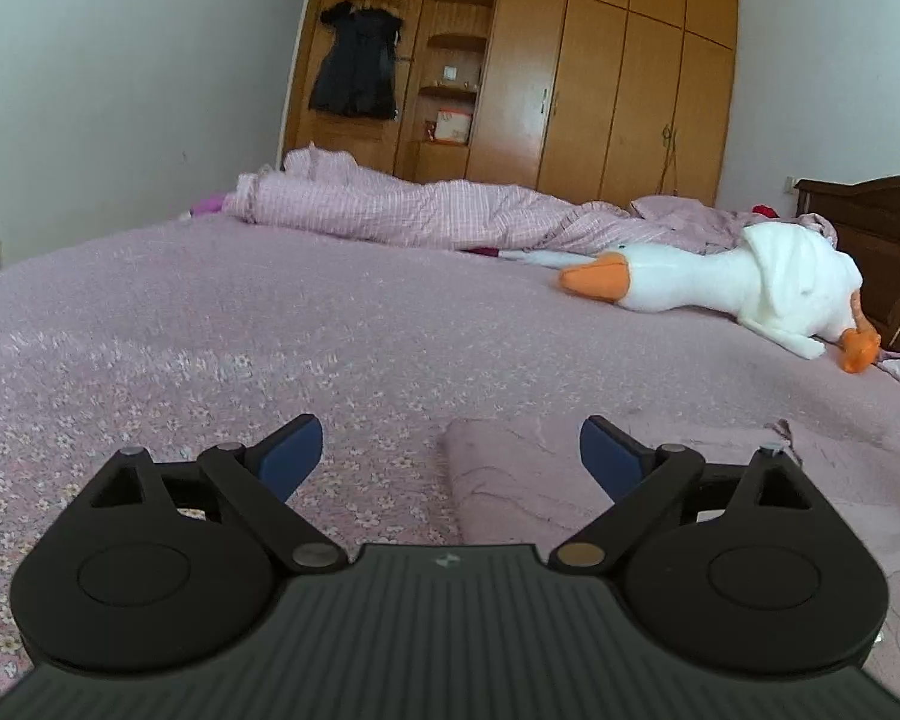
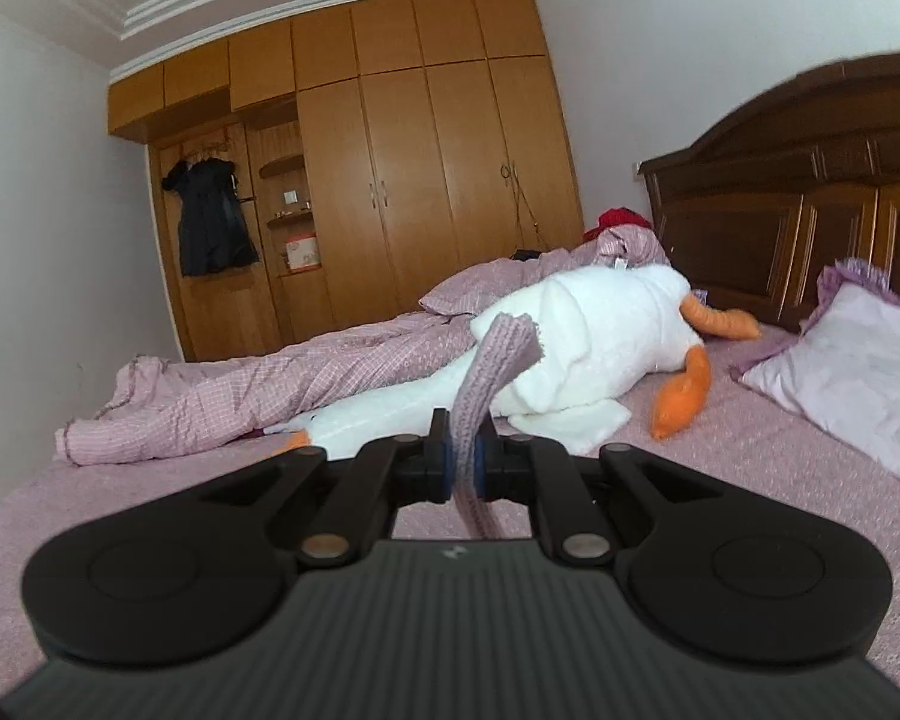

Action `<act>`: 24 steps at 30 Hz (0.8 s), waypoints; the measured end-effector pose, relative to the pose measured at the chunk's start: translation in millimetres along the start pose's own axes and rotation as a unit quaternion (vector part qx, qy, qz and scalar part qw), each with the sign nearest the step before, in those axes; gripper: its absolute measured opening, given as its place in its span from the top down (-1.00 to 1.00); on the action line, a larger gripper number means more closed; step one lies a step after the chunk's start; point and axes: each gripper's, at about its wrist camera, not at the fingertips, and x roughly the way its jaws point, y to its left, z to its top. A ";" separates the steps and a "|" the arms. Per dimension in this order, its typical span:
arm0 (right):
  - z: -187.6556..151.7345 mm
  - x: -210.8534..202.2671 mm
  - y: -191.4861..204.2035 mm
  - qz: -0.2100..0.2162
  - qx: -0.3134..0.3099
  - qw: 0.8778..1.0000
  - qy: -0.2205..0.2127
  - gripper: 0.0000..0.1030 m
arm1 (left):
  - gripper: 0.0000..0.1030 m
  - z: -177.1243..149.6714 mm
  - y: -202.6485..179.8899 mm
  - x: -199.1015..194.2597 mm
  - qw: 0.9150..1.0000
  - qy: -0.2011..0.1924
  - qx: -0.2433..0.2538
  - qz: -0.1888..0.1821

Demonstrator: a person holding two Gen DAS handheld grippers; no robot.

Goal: Fold small clothes
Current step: 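Lift the held sleeve and carry it across the cardigan body with the right tool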

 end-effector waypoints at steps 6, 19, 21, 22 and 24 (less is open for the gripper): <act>4.7 -1.7 39.3 -0.020 -0.035 0.999 -0.002 0.81 | -0.89 4.9 10.2 4.7 1.000 -0.001 -0.012 0.001; -3.3 -2.8 82.7 -0.038 -0.037 0.999 -0.004 0.80 | -0.91 14.2 1.8 0.7 0.999 -0.029 0.014 -0.012; -4.7 -2.4 90.8 -0.039 -0.037 0.999 0.003 0.80 | -0.91 14.4 3.4 2.2 1.000 -0.028 0.003 -0.013; -6.0 -2.1 95.2 -0.040 -0.036 0.999 0.004 0.80 | -0.91 14.6 4.1 3.6 1.000 -0.025 -0.001 -0.014; -10.4 -0.5 104.9 -0.041 -0.042 0.998 0.008 0.80 | -0.91 15.0 5.3 5.4 1.000 -0.019 -0.004 -0.016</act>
